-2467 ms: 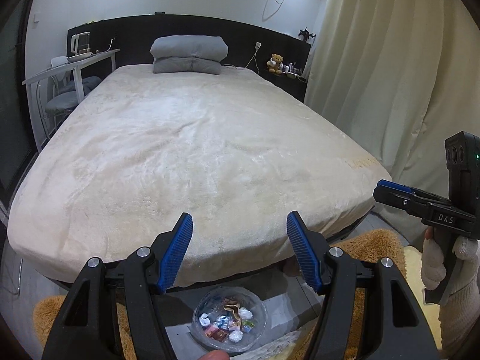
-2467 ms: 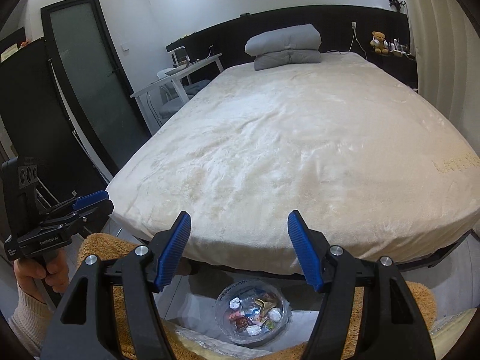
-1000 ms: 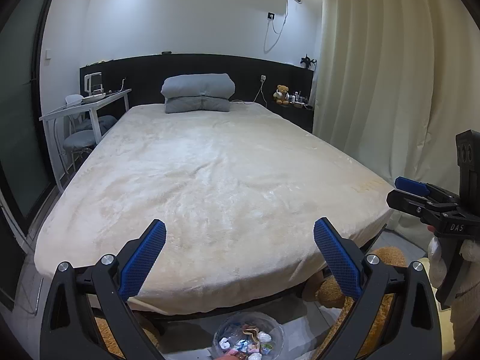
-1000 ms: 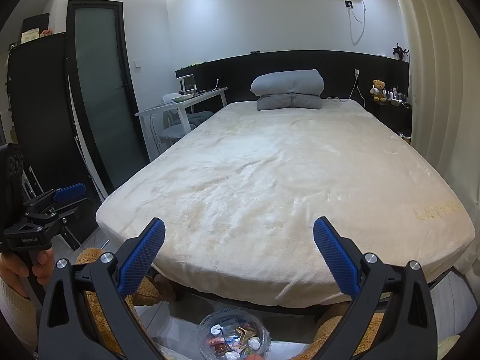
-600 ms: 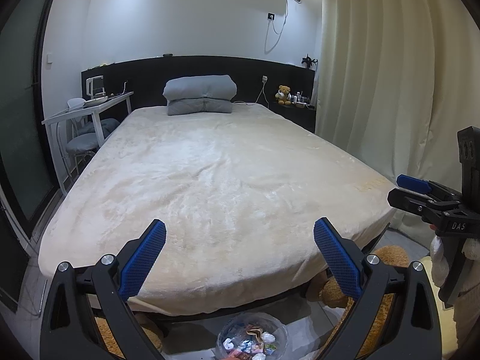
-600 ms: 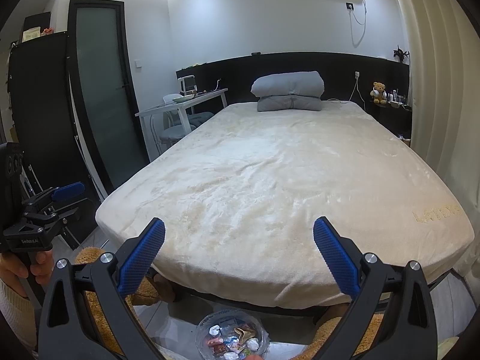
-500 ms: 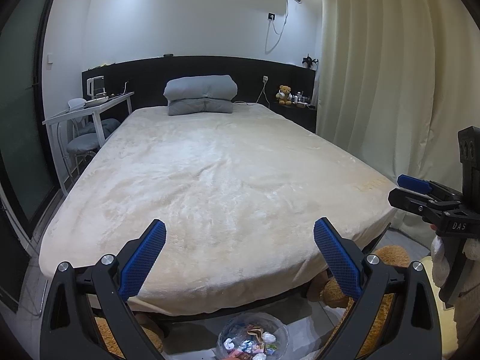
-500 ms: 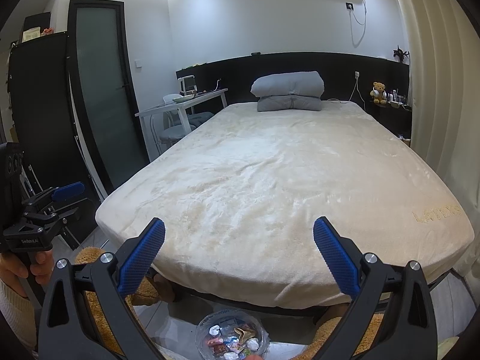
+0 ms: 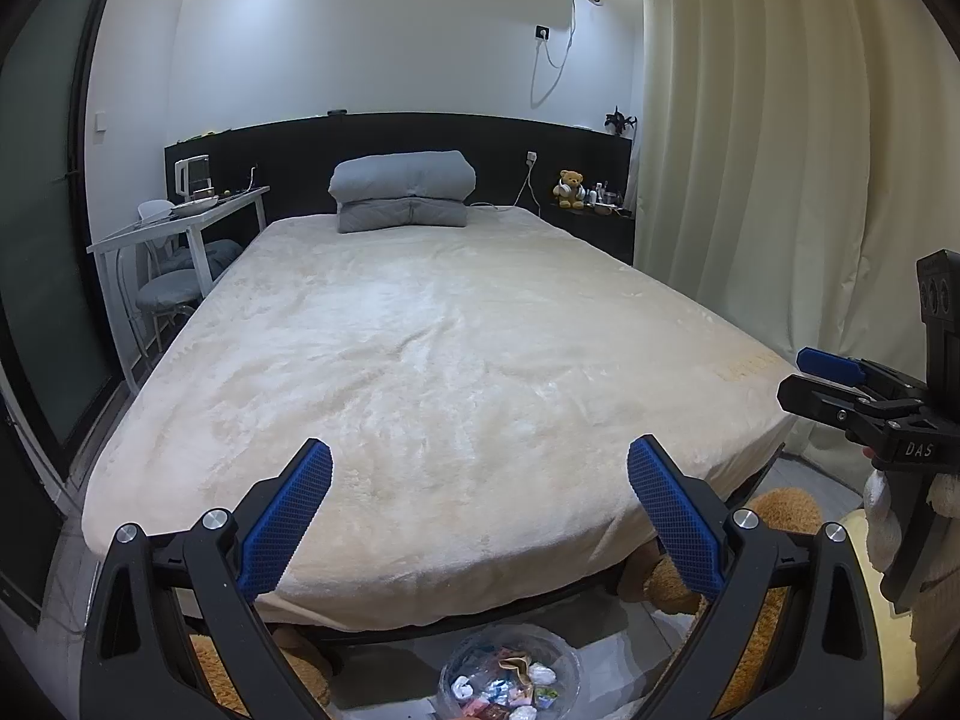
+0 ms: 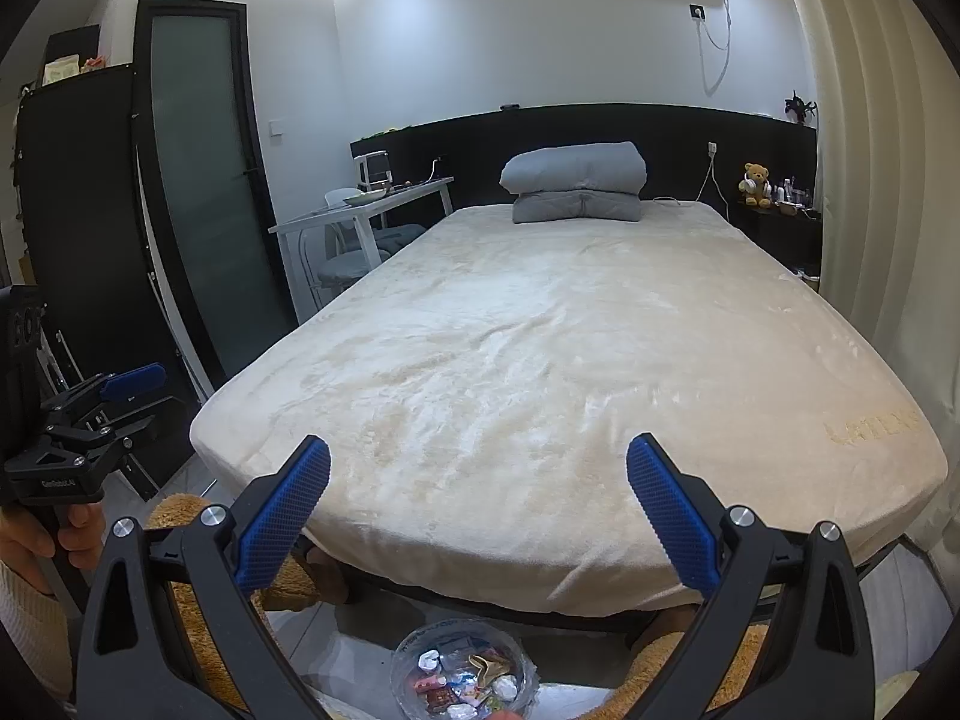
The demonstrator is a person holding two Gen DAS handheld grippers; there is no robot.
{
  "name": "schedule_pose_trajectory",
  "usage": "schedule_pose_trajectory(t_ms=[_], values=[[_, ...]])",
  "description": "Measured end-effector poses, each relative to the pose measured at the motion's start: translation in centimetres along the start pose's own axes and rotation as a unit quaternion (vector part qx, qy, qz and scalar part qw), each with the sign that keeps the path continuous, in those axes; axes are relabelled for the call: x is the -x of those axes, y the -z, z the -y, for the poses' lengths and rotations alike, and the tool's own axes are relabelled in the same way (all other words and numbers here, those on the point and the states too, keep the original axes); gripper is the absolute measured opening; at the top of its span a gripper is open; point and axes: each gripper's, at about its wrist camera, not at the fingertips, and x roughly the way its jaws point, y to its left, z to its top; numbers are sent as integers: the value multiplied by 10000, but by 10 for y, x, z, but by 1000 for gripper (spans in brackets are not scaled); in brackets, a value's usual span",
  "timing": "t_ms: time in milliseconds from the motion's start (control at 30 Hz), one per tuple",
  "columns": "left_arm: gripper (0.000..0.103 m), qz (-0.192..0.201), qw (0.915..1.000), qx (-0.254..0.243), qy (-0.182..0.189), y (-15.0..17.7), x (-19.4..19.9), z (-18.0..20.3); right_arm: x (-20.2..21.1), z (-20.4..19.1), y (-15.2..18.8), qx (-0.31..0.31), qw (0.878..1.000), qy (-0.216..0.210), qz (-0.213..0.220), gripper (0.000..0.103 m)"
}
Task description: Collect trash
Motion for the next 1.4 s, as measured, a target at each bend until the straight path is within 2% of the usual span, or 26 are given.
schedule_pose_trajectory(t_ms=[1400], values=[[97, -57, 10000, -15, -12, 3, 2, -8, 0, 1, 3, -5, 10000, -11, -37, 98]])
